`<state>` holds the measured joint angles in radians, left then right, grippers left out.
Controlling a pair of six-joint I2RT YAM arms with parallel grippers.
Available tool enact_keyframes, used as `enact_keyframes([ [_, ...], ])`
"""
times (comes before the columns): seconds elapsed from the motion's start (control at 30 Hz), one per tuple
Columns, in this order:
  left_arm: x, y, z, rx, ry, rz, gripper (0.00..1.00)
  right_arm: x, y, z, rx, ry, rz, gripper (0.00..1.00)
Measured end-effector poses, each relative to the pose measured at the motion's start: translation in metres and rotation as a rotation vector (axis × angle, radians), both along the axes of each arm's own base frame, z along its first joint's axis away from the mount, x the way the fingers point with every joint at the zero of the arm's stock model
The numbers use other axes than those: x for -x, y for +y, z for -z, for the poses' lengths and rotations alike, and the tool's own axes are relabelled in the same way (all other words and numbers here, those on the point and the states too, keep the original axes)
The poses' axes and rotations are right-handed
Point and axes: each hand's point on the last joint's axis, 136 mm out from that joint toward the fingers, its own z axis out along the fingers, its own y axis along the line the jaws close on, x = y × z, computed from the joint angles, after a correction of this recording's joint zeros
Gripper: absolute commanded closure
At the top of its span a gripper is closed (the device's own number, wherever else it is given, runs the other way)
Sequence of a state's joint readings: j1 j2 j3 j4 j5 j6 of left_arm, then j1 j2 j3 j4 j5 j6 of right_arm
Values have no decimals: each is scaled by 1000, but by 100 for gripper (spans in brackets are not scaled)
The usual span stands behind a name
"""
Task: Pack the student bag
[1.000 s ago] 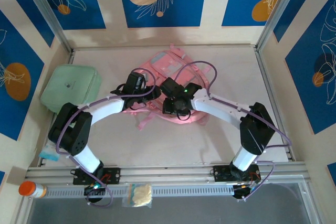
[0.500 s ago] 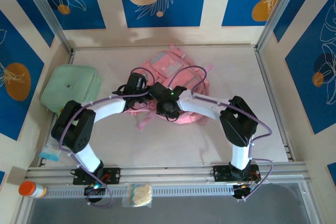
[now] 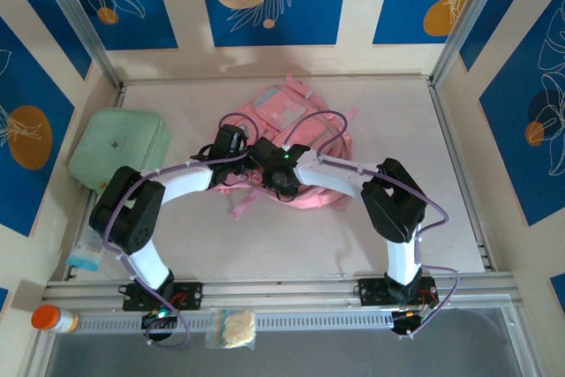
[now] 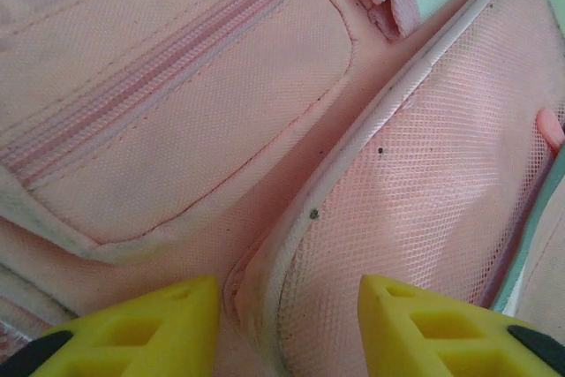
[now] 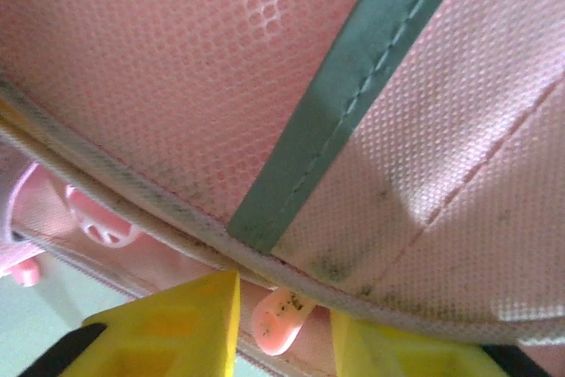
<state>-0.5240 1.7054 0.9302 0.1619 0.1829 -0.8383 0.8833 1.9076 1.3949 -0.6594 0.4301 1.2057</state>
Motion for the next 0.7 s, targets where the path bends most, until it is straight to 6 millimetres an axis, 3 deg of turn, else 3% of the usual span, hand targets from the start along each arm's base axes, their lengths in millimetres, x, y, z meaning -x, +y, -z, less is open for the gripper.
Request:
enact_keyframes([
  [0.3,-3,3,6,-16,-1,-19,55,-1,-6,4,65,-22,-53,100],
  [0.5,-10,3,15,-38,-4,-36,56,3,-9,-3,101,-62,-132,100],
  [0.7,-18,-1,20,-49,-9,-43,57,17,-37,-13,169,-95,-217,100],
])
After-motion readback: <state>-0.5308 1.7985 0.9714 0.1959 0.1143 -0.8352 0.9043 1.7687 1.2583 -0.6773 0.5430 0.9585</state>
